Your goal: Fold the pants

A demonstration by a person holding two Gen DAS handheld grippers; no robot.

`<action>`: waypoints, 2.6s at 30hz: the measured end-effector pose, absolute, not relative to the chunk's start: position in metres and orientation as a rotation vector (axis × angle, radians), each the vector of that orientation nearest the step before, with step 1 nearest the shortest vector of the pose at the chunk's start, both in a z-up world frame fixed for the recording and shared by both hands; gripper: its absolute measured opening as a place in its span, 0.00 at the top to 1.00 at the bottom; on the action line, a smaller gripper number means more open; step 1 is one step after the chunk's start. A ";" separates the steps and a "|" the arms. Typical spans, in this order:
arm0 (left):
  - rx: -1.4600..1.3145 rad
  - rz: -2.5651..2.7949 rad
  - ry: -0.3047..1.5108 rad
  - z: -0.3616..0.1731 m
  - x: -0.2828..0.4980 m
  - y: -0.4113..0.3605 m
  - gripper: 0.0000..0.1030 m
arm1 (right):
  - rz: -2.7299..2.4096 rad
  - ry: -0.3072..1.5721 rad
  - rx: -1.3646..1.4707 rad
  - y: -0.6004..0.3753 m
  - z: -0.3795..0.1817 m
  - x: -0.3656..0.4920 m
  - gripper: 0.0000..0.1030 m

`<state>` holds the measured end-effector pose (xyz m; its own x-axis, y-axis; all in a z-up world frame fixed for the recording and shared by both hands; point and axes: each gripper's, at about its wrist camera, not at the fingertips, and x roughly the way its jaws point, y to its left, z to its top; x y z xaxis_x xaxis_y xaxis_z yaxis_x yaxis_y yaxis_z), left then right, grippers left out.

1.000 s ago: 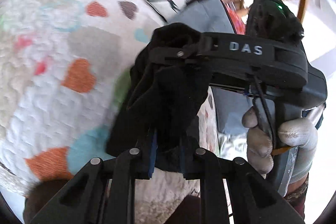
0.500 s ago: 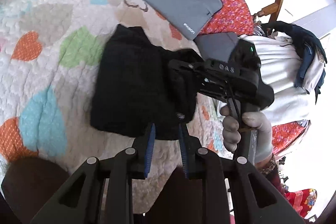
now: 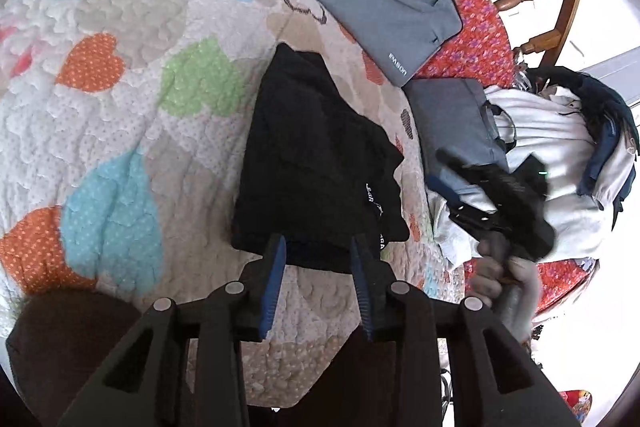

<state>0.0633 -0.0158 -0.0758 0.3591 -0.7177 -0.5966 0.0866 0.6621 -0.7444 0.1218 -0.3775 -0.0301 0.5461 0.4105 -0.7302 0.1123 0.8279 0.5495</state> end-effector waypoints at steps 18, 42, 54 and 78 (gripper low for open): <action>-0.528 -0.622 1.134 -0.105 0.082 -0.058 0.59 | 0.266 1.014 0.656 -0.344 -0.069 0.108 0.67; -0.523 -0.637 1.090 -0.080 0.059 -0.030 0.57 | 0.415 1.029 0.657 -0.311 -0.049 0.194 0.44; -0.520 -0.548 1.082 -0.071 0.088 -0.025 0.50 | 0.300 1.006 0.922 -0.427 -0.101 0.085 0.29; -0.634 -0.692 1.187 -0.105 0.207 -0.056 0.67 | 0.461 0.994 0.903 -0.355 -0.116 0.120 0.55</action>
<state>0.2068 -0.0555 -0.1047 0.2227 -0.7665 -0.6024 0.1470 0.6373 -0.7565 0.1199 -0.3546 -0.1164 0.4943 0.6993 -0.5164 0.0570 0.5667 0.8219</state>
